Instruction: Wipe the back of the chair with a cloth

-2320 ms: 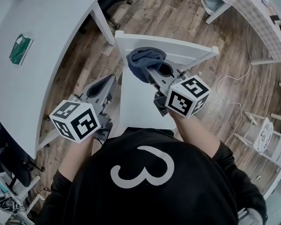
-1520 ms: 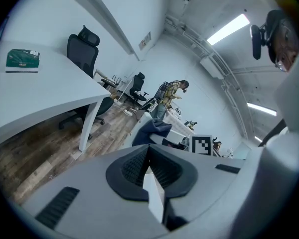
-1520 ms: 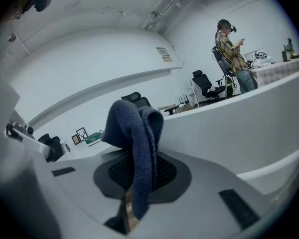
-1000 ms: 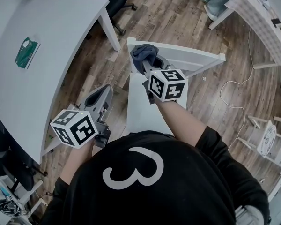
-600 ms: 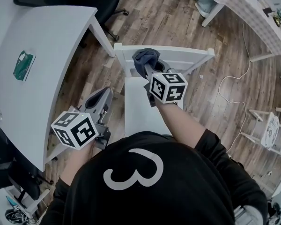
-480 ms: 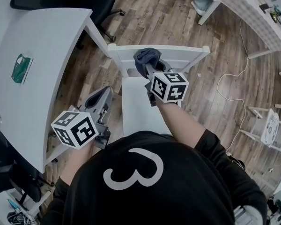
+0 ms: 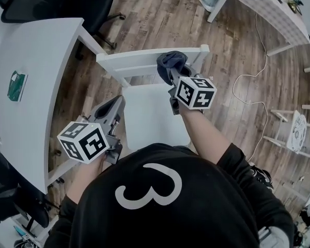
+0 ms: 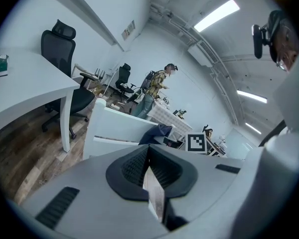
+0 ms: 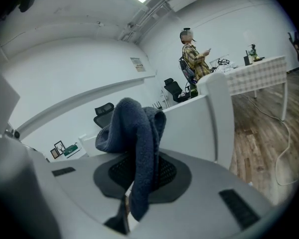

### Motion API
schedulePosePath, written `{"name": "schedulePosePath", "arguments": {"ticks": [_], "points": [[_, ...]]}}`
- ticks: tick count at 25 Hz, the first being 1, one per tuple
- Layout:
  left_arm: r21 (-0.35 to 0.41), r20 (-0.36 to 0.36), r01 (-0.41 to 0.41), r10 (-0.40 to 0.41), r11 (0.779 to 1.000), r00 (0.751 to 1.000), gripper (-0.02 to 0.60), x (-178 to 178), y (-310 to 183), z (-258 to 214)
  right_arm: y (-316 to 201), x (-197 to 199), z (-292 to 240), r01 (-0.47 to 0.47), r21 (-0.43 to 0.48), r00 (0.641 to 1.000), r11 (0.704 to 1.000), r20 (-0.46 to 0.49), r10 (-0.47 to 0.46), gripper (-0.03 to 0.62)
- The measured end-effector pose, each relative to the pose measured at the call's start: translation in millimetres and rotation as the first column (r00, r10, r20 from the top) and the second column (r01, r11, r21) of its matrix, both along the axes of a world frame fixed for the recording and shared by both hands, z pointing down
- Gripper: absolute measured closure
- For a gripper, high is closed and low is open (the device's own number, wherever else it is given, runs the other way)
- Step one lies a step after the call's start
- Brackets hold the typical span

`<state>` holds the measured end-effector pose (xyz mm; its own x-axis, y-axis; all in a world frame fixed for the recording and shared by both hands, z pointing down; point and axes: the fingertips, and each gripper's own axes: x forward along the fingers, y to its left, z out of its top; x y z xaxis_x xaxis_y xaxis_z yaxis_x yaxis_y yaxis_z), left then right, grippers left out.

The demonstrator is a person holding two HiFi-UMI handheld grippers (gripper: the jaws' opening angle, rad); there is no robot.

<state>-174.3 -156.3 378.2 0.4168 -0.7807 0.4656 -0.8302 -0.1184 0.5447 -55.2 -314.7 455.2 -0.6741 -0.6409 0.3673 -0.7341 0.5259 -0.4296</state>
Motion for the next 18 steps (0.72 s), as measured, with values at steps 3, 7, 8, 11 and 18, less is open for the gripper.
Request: {"name": "schedulePosePath", "arguments": {"ticks": [3,7,8,11,18], "points": [[-0.002,-0.002,-0.007,0.007,1.000,1.000,0.568,16.5,-4.3,-0.1,-8.5,26.4,0.6,-0.023,-0.008,1.000,1.000,-0.002,0.023,0.543],[-0.001,-0.013,-0.011,0.011,1.000,1.000,0.568,36.2,-8.4,-1.1,-16.9,57.6,-0.2,-0.049,-0.018,0.999,0.999,-0.011,0.048,0.543],[-0.002,-0.015,-0.011,0.011,1.000,1.000,0.568,40.1,-9.1,-1.2,-18.8,64.1,-0.3,-0.055,-0.019,0.998,0.998,-0.015,0.054,0.543],[-0.003,-0.024,-0.007,0.007,1.000,1.000,0.568,49.9,-10.0,-0.1,-23.7,79.6,0.8,-0.069,-0.026,0.997,0.997,-0.021,0.068,0.543],[-0.006,-0.041,-0.005,0.004,1.000,0.999,0.568,60.4,-5.6,1.7,-24.2,90.9,1.2,-0.046,-0.033,0.999,0.998,-0.022,0.046,0.543]]}}
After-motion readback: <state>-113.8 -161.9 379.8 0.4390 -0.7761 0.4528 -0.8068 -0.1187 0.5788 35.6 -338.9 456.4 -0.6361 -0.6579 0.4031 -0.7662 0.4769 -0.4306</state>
